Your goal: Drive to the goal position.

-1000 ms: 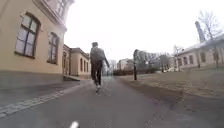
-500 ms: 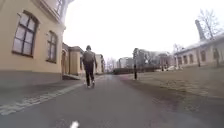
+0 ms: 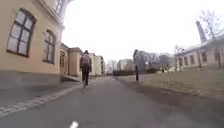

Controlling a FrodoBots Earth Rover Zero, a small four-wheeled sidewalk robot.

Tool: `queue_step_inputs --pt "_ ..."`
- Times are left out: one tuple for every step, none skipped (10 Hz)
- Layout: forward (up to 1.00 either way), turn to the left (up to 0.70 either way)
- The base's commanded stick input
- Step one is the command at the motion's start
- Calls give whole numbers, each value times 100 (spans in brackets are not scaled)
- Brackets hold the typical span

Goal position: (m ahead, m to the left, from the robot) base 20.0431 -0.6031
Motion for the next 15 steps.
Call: queue_step_inputs --pt "100 3" --pt "100 3" --pt "100 3" --pt "100 3" --pt "100 3" --pt "100 3" --pt "100 3" --pt "100 3" --pt "100 3" --pt "100 3" --pt "100 3" --pt "100 3" --pt "66 2" --pt "0 0" --pt "0 0"
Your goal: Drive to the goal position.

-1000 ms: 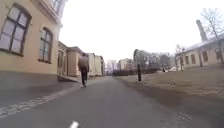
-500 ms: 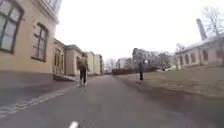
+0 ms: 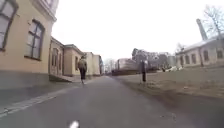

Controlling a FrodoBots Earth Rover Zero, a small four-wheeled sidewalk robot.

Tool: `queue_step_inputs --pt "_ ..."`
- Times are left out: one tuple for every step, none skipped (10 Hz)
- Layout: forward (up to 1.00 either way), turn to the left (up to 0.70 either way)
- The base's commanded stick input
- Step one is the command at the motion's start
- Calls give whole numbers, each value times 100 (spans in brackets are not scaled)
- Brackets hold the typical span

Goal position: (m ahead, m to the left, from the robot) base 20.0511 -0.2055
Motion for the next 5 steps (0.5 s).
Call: queue_step_inputs --pt "0 0" --pt "0 0" --pt "0 0" --pt "0 0" --pt "0 0"
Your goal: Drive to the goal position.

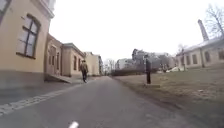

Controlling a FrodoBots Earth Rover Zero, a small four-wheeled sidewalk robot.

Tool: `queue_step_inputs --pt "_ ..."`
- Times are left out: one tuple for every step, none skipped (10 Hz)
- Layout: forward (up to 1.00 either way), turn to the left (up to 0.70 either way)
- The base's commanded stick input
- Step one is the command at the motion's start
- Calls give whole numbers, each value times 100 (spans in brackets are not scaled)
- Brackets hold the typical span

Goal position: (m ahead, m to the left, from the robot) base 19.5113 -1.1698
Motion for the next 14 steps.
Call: queue_step_inputs --pt "0 0" --pt "0 0" --pt "53 2" --pt "100 3" --pt "100 3" --pt "100 3" --pt "100 3" --pt "100 3" --pt "100 3" --pt "100 3" --pt "100 3" --pt "100 3" --pt "100 3" --pt "100 3"
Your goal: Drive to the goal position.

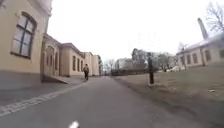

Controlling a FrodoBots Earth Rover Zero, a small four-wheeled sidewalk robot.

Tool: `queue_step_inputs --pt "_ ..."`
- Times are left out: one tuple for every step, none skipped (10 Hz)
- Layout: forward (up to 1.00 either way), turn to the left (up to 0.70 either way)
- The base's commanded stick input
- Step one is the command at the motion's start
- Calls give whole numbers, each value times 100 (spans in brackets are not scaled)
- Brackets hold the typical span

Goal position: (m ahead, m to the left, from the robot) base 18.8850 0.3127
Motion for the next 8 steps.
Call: queue_step_inputs --pt "100 3" --pt "100 3" --pt "100 3" --pt "100 3" --pt "100 3" --pt "100 3" --pt "100 3" --pt "100 3"
